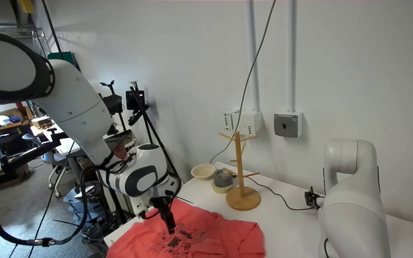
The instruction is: Unfold the cloth on the table
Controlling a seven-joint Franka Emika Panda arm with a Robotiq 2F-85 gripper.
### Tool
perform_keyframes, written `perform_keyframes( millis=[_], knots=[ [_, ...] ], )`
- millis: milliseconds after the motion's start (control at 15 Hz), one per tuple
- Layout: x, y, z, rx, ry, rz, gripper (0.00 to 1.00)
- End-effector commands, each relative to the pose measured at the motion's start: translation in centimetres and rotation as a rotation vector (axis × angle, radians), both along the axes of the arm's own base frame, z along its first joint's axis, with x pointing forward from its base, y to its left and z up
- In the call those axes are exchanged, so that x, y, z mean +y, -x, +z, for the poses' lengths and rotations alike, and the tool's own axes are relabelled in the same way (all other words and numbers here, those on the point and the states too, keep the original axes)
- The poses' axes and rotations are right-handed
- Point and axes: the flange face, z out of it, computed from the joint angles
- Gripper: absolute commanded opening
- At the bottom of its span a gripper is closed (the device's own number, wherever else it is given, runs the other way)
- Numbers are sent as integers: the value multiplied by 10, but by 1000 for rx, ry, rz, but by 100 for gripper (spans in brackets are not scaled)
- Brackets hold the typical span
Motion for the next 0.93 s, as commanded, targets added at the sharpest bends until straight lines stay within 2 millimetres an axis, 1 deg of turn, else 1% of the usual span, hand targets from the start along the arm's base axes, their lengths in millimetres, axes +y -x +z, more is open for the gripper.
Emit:
perform_keyframes(
  millis=[0, 400, 667, 867],
  knots=[
    [0, -12, -17, -40, 43, -24, 100],
    [-6, -24, -44, -45, 112, -36, 100],
    [-19, -40, -50, -56, 145, -52, 100],
    [-32, -53, -46, -57, 144, -80, 100]
  ],
)
